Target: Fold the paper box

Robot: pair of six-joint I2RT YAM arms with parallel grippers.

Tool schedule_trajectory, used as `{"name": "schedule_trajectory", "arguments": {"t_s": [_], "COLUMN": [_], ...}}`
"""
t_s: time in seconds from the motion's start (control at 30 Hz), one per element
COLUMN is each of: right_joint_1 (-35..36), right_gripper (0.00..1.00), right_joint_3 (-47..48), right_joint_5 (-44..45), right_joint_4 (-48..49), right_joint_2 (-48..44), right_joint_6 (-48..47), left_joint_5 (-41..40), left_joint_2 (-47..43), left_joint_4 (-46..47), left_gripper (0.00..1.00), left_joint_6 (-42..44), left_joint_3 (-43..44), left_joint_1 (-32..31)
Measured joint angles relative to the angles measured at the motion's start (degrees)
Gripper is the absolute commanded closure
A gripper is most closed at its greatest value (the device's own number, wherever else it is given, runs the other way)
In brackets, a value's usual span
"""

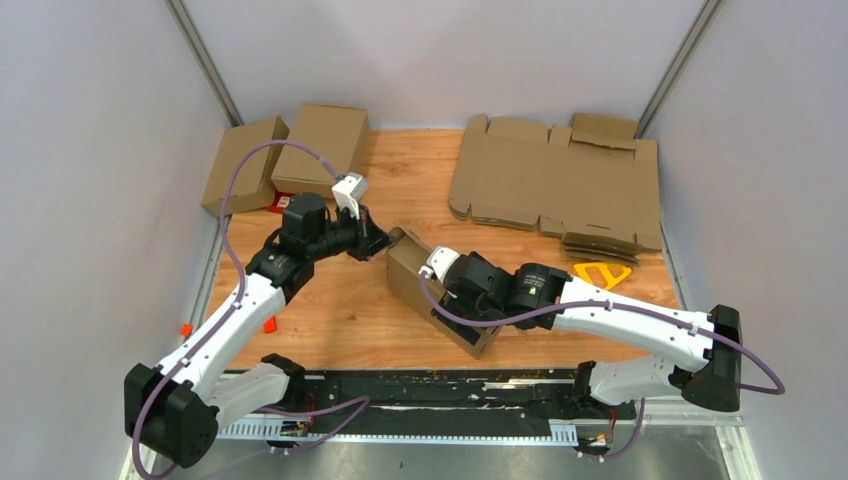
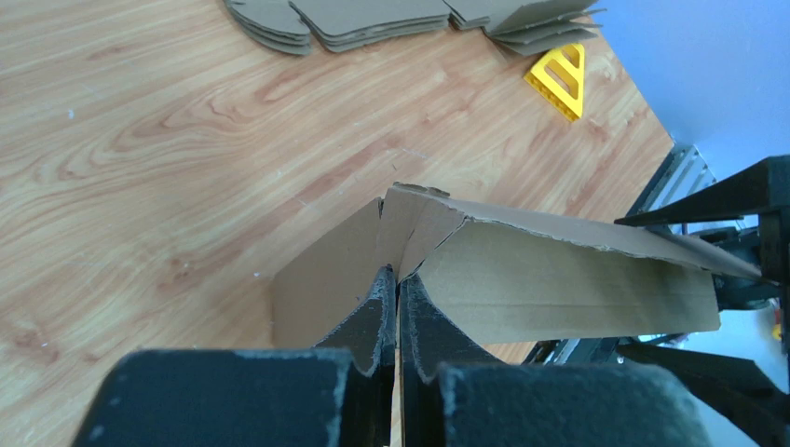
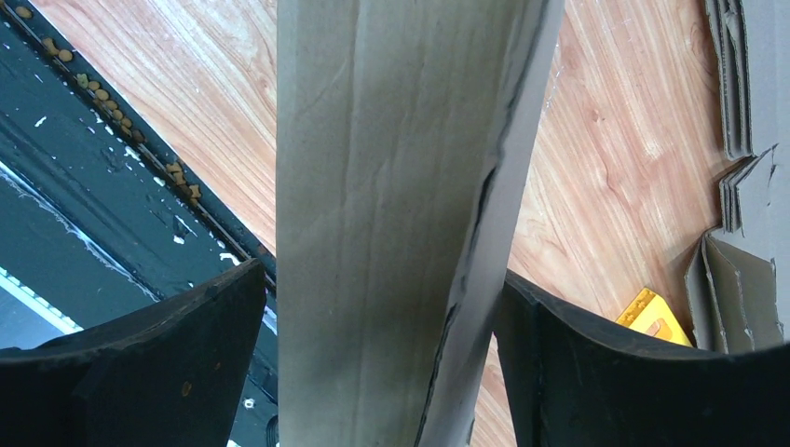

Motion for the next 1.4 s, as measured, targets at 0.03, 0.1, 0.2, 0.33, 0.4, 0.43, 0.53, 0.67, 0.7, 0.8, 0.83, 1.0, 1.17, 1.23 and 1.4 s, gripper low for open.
{"name": "schedule_trajectory", "arguments": {"t_s": [0.03, 0.1, 0.2, 0.33, 0.4, 0.43, 0.53, 0.67, 0.7, 0.8, 0.83, 1.0, 1.17, 1.23, 1.4], "right_joint_1": [0.0, 0.0, 0.0, 0.0, 0.0, 0.0, 0.0, 0.0, -0.1, -1.1, -1.5, -3.7, -5.7, -7.2, -11.7], "right_gripper": [0.11, 0.11, 0.1, 0.01, 0.0, 0.0, 0.0, 0.0, 0.0, 0.0, 0.0, 0.0, 0.0, 0.0, 0.0], "right_joint_3": [0.0, 0.0, 0.0, 0.0, 0.0, 0.0, 0.0, 0.0, 0.1, 0.5, 0.7, 0.7, 0.4, 0.4, 0.5], "right_joint_5": [0.1, 0.1, 0.1, 0.9, 1.5, 1.6, 1.6, 2.2, 2.5, 2.7, 2.7, 3.0, 4.4, 4.6, 2.8], "right_joint_4": [0.0, 0.0, 0.0, 0.0, 0.0, 0.0, 0.9, 4.2, 5.1, 7.1, 7.6, 8.3, 8.6, 9.1, 9.7], "right_joint_2": [0.0, 0.0, 0.0, 0.2, 0.0, -0.3, -3.1, -9.9, -11.5, -13.7, -13.7, -10.7, -10.1, -10.1, -10.1], "right_joint_6": [0.0, 0.0, -0.1, 0.0, 0.3, 0.5, 1.1, 1.7, 1.9, 2.4, 2.5, 3.2, 3.7, 3.7, 2.9], "left_joint_5": [-0.5, -1.5, -2.3, -2.4, -2.5, -2.6, -2.8, -3.0, -3.0, -3.0, -3.1, -3.2, -3.0, -3.0, -3.0], "left_joint_2": [0.0, 0.0, 0.1, 0.9, 1.3, 1.3, 1.3, 1.2, 1.2, 0.9, 0.8, 0.3, 0.2, 0.1, -0.4], "left_joint_4": [-1.4, -3.7, -6.2, -7.2, -7.4, -7.5, -7.3, -7.0, -7.0, -6.9, -6.9, -6.9, -7.0, -7.0, -7.0], "left_gripper": [1.0, 1.0, 1.0, 1.0, 1.0, 1.0, 1.0, 1.0, 1.0, 1.0, 1.0, 1.0, 1.0, 1.0, 1.0], "left_joint_6": [0.0, -0.3, -1.3, -2.3, -2.6, -2.6, -3.0, -3.6, -3.7, -3.9, -3.8, -3.8, -3.8, -3.8, -3.8], "left_joint_3": [1.2, 3.0, 4.5, 4.7, 4.7, 4.7, 4.5, 3.6, 3.5, 3.5, 3.5, 3.5, 3.5, 3.5, 3.5], "left_joint_1": [0.0, 0.0, 0.0, 0.0, 0.0, 0.0, 0.0, 0.0, 0.0, 0.0, 0.0, 0.0, 0.0, 0.0, 0.0]}}
